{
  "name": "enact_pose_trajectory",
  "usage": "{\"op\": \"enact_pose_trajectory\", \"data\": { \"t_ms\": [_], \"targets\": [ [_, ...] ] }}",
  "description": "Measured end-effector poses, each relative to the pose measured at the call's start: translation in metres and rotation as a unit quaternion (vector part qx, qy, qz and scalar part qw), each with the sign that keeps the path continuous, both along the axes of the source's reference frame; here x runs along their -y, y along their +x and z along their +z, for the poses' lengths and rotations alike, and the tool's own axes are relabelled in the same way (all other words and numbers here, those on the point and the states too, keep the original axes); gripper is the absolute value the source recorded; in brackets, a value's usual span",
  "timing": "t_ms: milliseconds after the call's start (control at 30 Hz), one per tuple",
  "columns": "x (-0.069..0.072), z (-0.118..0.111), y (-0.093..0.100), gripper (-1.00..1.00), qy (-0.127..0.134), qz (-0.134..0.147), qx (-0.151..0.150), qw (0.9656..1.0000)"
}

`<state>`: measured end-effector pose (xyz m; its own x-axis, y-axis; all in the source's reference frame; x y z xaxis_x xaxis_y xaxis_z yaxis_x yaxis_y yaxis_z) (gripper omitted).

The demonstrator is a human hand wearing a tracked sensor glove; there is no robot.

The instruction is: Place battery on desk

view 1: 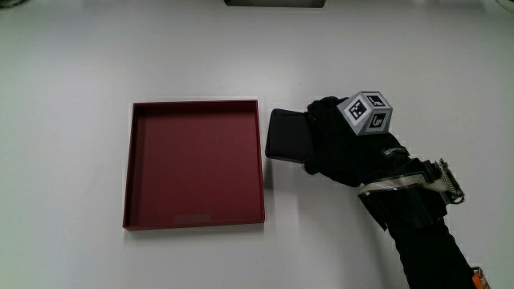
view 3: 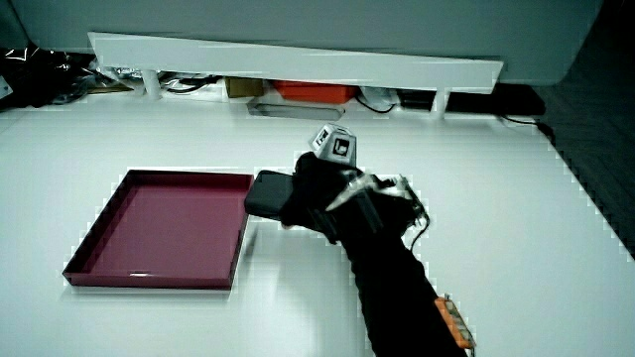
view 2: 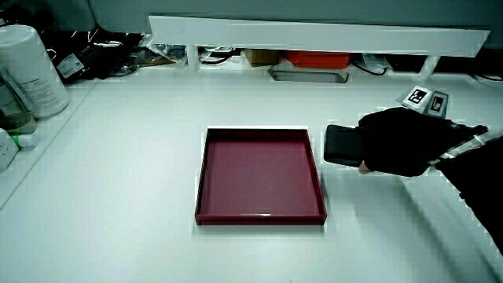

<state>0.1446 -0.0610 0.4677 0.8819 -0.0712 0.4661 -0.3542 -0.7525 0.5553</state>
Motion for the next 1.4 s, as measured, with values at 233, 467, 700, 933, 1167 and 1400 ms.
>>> {"op": "enact_pose_trajectory", "data": {
  "t_ms": [233, 467, 700, 933, 1167, 1400],
  "targets": [
    [-0.001, 0.029, 0.018, 0.0, -0.023, 0.023, -0.016, 0.9993],
    [-0.006, 0.053, 0.021, 0.0, -0.043, 0.03, -0.024, 0.9984],
    [-0.008, 0.065, 0.019, 0.0, -0.058, 0.031, -0.031, 0.9973],
    [-0.007, 0.068, 0.018, 0.0, -0.071, 0.03, -0.039, 0.9963],
    [-0.008, 0.074, 0.019, -0.23, -0.082, 0.029, -0.052, 0.9948],
    [-0.011, 0.073, 0.017, -0.55, -0.107, 0.011, -0.065, 0.9921]
  ]
}}
